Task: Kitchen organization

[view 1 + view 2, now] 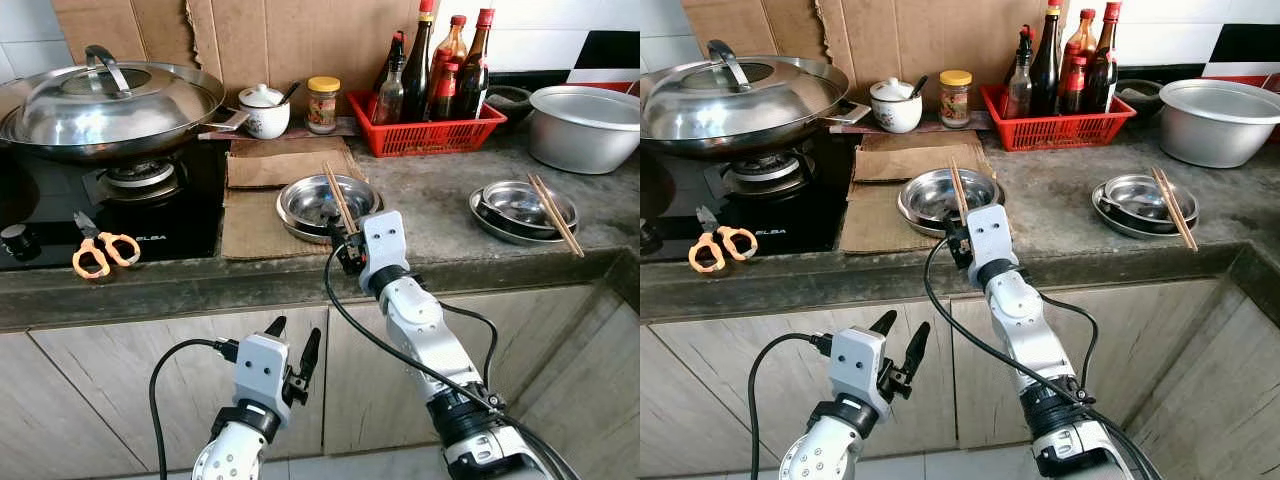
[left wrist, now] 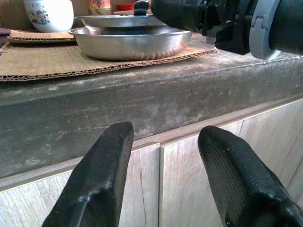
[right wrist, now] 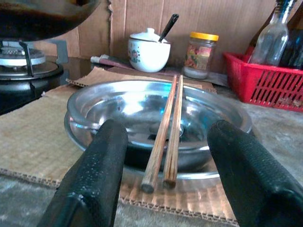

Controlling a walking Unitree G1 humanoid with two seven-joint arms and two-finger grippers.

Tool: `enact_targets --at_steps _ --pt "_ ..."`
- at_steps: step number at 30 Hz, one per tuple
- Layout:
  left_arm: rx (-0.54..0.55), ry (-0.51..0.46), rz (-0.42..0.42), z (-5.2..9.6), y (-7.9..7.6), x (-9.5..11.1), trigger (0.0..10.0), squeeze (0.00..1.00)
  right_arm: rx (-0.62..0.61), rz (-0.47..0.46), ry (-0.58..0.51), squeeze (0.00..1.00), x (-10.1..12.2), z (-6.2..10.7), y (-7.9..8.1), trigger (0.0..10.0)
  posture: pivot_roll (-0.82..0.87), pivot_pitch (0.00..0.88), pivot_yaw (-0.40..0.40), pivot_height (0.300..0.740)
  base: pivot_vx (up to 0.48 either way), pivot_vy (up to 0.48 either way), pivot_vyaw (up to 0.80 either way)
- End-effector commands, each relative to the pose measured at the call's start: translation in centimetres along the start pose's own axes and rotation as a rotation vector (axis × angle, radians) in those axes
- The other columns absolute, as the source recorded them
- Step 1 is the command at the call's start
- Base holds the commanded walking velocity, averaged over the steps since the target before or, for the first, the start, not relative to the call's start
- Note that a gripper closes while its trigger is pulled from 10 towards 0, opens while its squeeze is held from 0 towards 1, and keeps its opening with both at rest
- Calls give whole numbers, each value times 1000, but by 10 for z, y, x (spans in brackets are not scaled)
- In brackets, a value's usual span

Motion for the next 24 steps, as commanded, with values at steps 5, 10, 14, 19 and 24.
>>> enact_targets --at_steps 5,10,14,19,24 --pt "1 -3 -5 0 -1 0 10000 0 -1 -7 -5 0 1 -3 -1 8275 137 0 -43 740 0 0 0" --pt "1 -2 -5 0 -1 0 10000 0 3 -9 -3 0 1 -3 -1 10000 137 0 -43 740 0 0 0" --pt "0 0 -5 0 -1 0 10000 0 2 -10 -2 0 1 -3 -2 10000 136 0 -41 740 0 0 0" --pt "0 1 -4 0 -1 0 10000 0 -1 -14 -2 0 1 -3 -3 10000 134 0 -43 740 0 0 0" --pt "-1 2 -5 -1 -1 -1 10000 0 2 -22 3 0 0 -3 -2 0 134 0 -43 740 0 0 0"
Point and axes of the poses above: a point about 5 cm out from each wrist's last joint towards the gripper, its own z axis pointing back from the gripper into the wrist, its own x axis along the axis of the wrist's last joint, y = z × x, the point moved 3 cm from there along -z, pointing out of the wrist towards the gripper, and after that the axes turned 6 degrees about -z, right-handed, at the moved point
